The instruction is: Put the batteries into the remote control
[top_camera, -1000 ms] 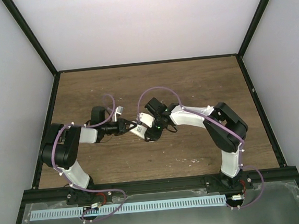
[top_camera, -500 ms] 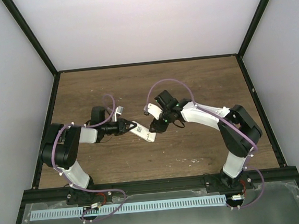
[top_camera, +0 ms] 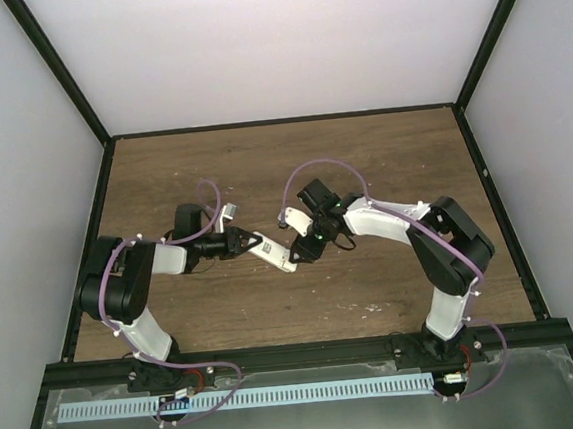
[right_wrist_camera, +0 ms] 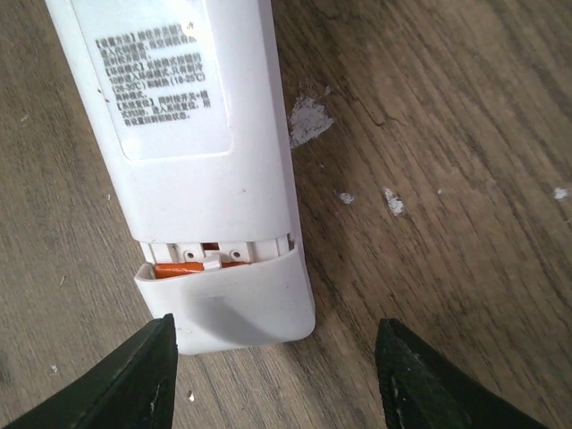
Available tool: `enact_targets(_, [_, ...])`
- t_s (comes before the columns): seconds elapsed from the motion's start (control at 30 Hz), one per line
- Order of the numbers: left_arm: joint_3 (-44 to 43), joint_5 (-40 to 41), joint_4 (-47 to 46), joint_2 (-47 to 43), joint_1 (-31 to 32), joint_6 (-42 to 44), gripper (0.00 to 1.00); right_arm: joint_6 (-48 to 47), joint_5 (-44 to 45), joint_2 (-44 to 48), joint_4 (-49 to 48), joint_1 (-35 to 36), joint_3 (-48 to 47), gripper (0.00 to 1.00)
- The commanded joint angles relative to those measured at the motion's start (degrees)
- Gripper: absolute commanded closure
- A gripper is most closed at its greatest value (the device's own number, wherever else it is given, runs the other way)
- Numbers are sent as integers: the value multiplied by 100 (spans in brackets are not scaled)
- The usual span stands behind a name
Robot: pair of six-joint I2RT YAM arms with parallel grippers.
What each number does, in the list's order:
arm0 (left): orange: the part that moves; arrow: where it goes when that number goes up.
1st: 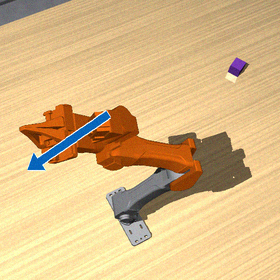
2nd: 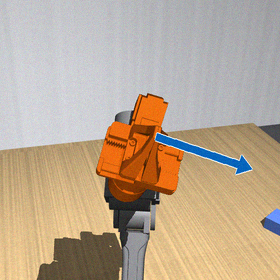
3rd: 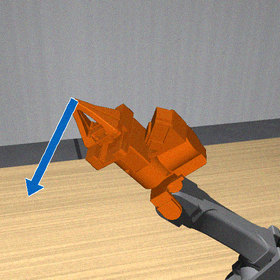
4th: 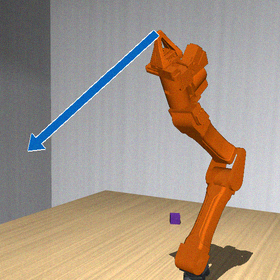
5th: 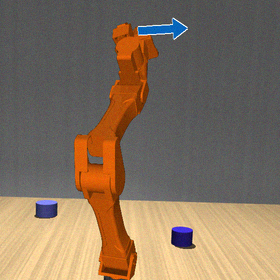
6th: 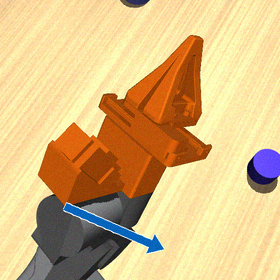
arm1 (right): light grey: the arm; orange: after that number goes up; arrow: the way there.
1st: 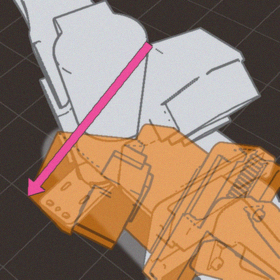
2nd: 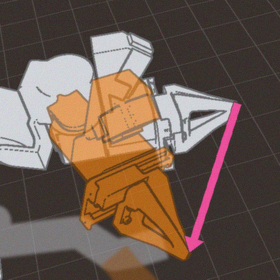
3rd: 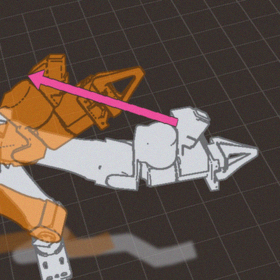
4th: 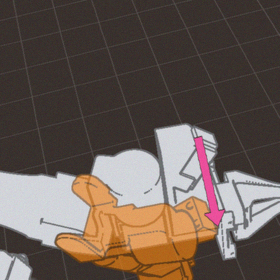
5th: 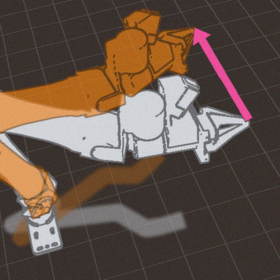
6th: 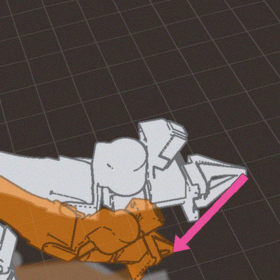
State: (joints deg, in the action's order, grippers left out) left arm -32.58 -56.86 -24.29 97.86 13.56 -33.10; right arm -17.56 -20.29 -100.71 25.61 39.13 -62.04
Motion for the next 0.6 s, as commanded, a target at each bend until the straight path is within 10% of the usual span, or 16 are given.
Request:
enact_targets(0.0, [-21, 341, 39, 115, 15, 278, 100, -128, -219, -212, -50, 6, -19, 47])
enact_targets(0.57, [-12, 314, -2, 106, 23, 252, 100, -39, -489, -647, -363, 6, -136, 51])
